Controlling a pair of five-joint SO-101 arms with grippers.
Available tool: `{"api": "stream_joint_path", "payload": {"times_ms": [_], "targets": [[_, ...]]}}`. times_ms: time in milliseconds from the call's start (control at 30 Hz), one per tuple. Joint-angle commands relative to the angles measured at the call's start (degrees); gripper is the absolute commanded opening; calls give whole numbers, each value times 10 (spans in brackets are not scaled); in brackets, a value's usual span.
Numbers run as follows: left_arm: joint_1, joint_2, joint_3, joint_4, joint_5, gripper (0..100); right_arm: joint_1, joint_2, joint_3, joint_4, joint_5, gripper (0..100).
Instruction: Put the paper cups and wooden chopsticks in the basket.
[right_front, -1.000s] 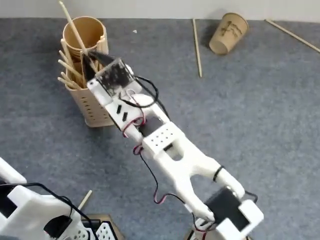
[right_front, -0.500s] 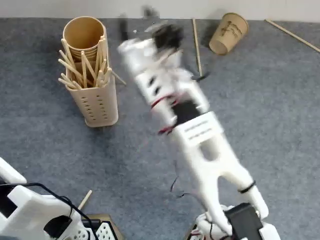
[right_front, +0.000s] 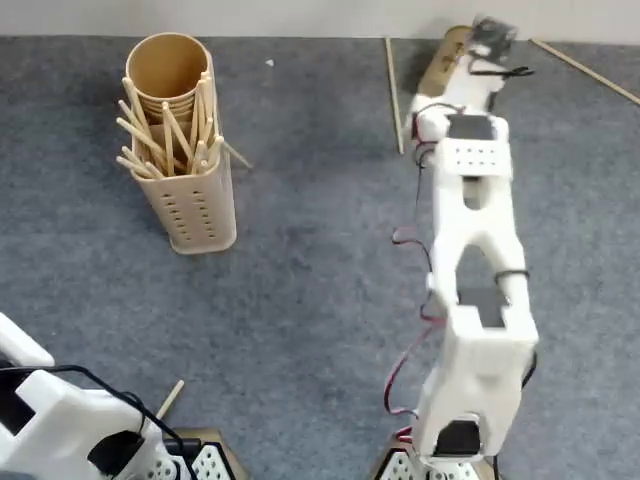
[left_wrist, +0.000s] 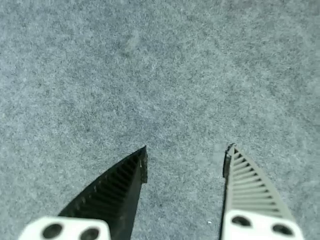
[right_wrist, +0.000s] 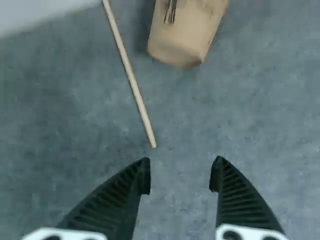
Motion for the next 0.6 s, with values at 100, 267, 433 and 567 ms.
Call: {"api": "stream_joint_path", "payload": {"times_ms": [100, 267, 433, 567], "targets": [[3, -13, -1, -8, 3, 263, -21, 85, -135, 8, -24, 198], [7, -12, -1, -8, 3, 263, -21, 160, -153, 7, -22, 203], [7, -12, -1, -9, 3, 263, -21, 240, -200, -12, 6, 232], [3, -12, -1, -9, 2, 263, -21, 297, -273, -14, 6, 266]]}}
